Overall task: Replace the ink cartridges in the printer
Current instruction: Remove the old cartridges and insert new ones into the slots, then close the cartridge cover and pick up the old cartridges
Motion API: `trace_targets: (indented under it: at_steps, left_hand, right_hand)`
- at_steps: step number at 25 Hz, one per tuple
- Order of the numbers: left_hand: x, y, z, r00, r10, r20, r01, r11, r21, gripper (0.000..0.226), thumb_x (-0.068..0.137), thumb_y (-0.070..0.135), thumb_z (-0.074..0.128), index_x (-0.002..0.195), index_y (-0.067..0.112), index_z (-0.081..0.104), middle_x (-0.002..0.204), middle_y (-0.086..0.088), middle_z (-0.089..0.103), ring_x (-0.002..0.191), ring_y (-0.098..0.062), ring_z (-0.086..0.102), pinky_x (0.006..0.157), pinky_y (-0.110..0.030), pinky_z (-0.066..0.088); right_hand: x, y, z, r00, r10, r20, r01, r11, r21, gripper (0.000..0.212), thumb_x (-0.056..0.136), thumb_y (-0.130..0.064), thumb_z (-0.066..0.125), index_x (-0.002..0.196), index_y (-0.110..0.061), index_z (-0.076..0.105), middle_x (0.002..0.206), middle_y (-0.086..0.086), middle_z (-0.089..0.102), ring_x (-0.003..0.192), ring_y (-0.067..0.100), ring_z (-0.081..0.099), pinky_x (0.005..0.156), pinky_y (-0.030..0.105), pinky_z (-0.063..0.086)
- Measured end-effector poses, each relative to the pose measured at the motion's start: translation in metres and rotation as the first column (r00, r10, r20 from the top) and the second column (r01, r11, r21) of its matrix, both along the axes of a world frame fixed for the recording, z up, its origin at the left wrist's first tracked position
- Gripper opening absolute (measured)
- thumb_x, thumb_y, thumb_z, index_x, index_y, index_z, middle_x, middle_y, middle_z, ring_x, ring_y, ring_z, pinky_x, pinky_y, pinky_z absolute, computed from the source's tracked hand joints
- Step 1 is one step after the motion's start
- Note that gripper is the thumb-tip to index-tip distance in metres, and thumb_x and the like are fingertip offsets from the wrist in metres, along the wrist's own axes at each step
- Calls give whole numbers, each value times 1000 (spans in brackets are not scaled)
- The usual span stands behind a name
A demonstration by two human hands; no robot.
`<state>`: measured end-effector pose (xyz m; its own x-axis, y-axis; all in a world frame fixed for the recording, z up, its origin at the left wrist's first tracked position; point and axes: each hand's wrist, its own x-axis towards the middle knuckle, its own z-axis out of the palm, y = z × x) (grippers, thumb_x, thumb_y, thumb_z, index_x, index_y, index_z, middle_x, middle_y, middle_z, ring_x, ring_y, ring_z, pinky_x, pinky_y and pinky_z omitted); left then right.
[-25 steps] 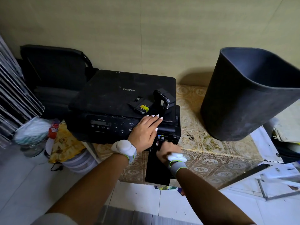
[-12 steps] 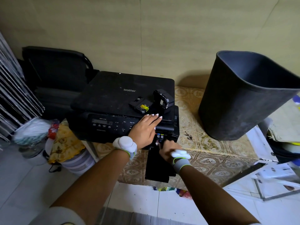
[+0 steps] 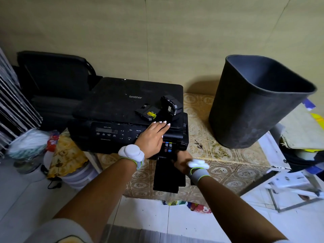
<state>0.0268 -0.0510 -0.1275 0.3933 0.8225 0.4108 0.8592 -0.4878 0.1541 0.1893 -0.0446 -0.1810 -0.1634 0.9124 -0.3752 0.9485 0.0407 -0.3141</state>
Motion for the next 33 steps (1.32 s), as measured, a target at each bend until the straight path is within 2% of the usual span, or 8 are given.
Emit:
trace_targets:
  at_steps: [8,11,13,15,21,25,29,33]
  left_hand:
    - [-1,-2,4,997,23,-77,-36,982,-183,57,96,19,43,150,14,27,157,-3,30,145,-20,25,122,-29,13]
    - [-2,-6,14,989,35,-144,-58,986,-158,58,94,18,44,150,13,26,157,-3,30,145,-18,26,122,-31,12]
    - [4,-19,13,964,-89,-249,71,994,-82,59,88,15,50,145,11,37,149,-8,42,138,-22,39,119,-37,22]
    - [10,-37,4,872,-306,-383,239,948,-212,49,91,24,48,139,14,44,140,-6,50,129,-23,47,111,-38,31]
    - [11,-64,-31,723,-493,-485,188,815,-548,66,88,56,50,136,11,43,133,-8,48,119,-24,47,102,-35,32]
    - [1,-58,-25,712,-491,-502,198,826,-527,62,86,54,55,130,11,48,129,-8,52,117,-25,49,102,-35,32]
    - [-4,-54,-15,680,-480,-555,223,855,-467,57,89,48,52,129,8,48,128,-10,53,117,-26,50,105,-36,32]
    - [-4,-48,1,742,-334,-582,278,942,-186,37,87,33,60,116,11,61,113,-4,66,105,-22,63,101,-30,46]
  right_hand:
    - [33,-26,-2,954,283,95,-292,952,92,37,81,-39,51,113,-20,56,121,6,44,115,28,44,100,34,41]
    - [47,-33,7,948,307,81,-313,947,77,32,79,-18,49,109,-22,59,120,4,47,113,30,51,94,32,44]
    - [57,-37,8,931,354,92,-360,931,55,43,73,-6,48,108,-28,60,123,2,47,116,30,51,95,32,45]
    - [65,-41,8,893,431,132,-438,899,26,47,76,-9,51,116,-34,55,134,-2,40,123,27,46,103,34,42]
    - [54,-44,4,833,511,213,-513,857,-48,59,79,-38,66,130,-17,46,144,6,31,128,30,42,104,35,38]
    - [48,-39,15,845,511,158,-509,859,-60,51,73,-44,71,110,-12,58,133,9,41,124,31,43,99,32,39]
    - [46,-33,32,845,510,161,-507,860,-60,76,71,-44,73,132,-10,43,141,12,37,130,31,38,105,35,37]
    - [40,-24,46,895,427,128,-437,897,61,52,81,-31,66,125,-8,48,130,15,48,117,32,52,93,34,45]
